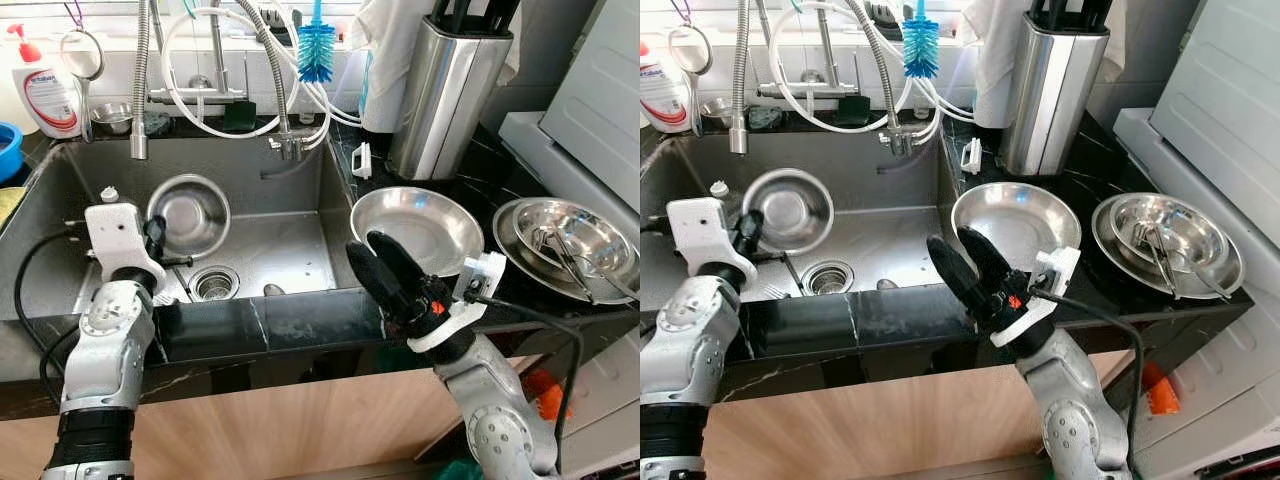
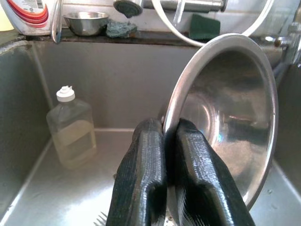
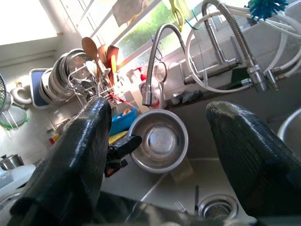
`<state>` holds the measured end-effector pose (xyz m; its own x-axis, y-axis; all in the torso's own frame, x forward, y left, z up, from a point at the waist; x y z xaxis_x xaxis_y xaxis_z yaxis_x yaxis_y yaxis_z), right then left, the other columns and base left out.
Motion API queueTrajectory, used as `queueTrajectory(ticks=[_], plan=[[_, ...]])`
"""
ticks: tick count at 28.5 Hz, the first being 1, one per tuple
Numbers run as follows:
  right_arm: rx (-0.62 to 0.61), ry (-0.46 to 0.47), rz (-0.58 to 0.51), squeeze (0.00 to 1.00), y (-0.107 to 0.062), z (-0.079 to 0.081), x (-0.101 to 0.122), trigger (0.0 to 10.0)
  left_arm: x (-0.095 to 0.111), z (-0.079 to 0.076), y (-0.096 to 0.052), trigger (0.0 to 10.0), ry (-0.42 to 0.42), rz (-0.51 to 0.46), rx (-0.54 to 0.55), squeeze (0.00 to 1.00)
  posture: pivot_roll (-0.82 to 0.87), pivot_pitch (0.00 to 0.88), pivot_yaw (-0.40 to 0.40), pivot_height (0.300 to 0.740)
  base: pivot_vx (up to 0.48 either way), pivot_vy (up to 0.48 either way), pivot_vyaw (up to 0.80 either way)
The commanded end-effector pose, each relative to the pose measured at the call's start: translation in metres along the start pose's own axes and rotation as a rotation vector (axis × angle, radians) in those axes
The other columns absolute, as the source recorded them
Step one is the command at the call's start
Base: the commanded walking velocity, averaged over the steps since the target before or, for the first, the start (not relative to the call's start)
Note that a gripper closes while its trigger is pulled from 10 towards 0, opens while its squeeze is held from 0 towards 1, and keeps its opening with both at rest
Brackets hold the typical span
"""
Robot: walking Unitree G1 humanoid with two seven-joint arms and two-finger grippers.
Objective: Kitchen organization
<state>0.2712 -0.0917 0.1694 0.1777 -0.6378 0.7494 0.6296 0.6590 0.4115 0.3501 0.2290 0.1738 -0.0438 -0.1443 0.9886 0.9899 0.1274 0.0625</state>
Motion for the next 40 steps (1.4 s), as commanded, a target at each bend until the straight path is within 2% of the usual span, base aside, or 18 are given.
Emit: queueTrajectory(ticks=[1,8,9,10,11,27,35,37,40], plan=[[0.012,-0.024,0.007,0.00,0.000,0.007,0.003,10.0,-0.001,-0.002,0.003,10.0,0.023,0.024,-0.006,0.00,0.08,0.000,-0.040,0.740,0.000,0.000,0.00],[-0.005,-0.024,0.014,0.00,-0.006,0.008,0.000,10.0,-0.011,-0.004,0.004,10.0,-0.003,0.078,-0.009,0.00,0.08,0.000,-0.036,0.740,0.000,0.000,0.00],[-0.005,-0.023,0.015,0.00,-0.006,0.009,0.000,10.0,-0.012,-0.004,0.004,10.0,-0.008,0.082,-0.010,0.17,0.08,0.000,-0.036,0.740,0.000,0.000,0.00],[-0.004,-0.024,0.017,0.00,-0.005,0.009,0.000,10.0,-0.013,-0.004,0.004,10.0,-0.009,0.087,-0.013,0.44,0.08,0.000,-0.036,0.740,0.000,0.000,0.00],[-0.004,-0.025,0.017,0.00,-0.005,0.009,0.000,10.0,-0.013,-0.005,0.004,10.0,-0.008,0.089,-0.015,1.00,0.08,0.000,-0.036,0.740,0.000,0.000,0.00],[-0.066,-0.051,0.000,0.00,-0.003,0.002,0.004,10.0,-0.013,-0.008,0.002,10.0,-0.018,0.093,-0.034,1.00,0.08,0.000,-0.039,0.740,0.000,0.000,0.00],[-0.084,-0.058,0.002,0.00,-0.002,-0.001,0.005,10.0,-0.012,-0.012,0.002,10.0,-0.063,0.092,-0.059,1.00,0.07,0.000,-0.039,0.740,0.000,0.000,0.00],[-0.087,-0.055,0.008,0.00,-0.003,-0.001,0.004,10.0,-0.013,-0.013,0.001,10.0,-0.125,0.105,-0.054,1.00,0.07,0.000,-0.039,0.740,0.000,0.000,0.00],[-0.088,-0.058,0.012,0.00,-0.003,-0.002,0.004,10.0,-0.012,-0.013,0.002,10.0,-0.150,0.108,-0.056,1.00,0.07,0.000,-0.039,0.740,0.000,0.000,0.00]])
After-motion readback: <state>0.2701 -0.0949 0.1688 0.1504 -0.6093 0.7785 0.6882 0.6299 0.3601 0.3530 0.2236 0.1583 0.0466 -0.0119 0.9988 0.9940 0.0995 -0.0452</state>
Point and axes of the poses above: a point about 5 cm out from each wrist's last joint towards the gripper, its own y axis pointing out of the wrist towards the gripper, its own x axis along the axis of the wrist's last joint, z = x × y, the point moved 3 cm from there along y, pointing out of the wrist towards the gripper, and after that the axes turned 8 degrees about y, right-handed, at the moved point
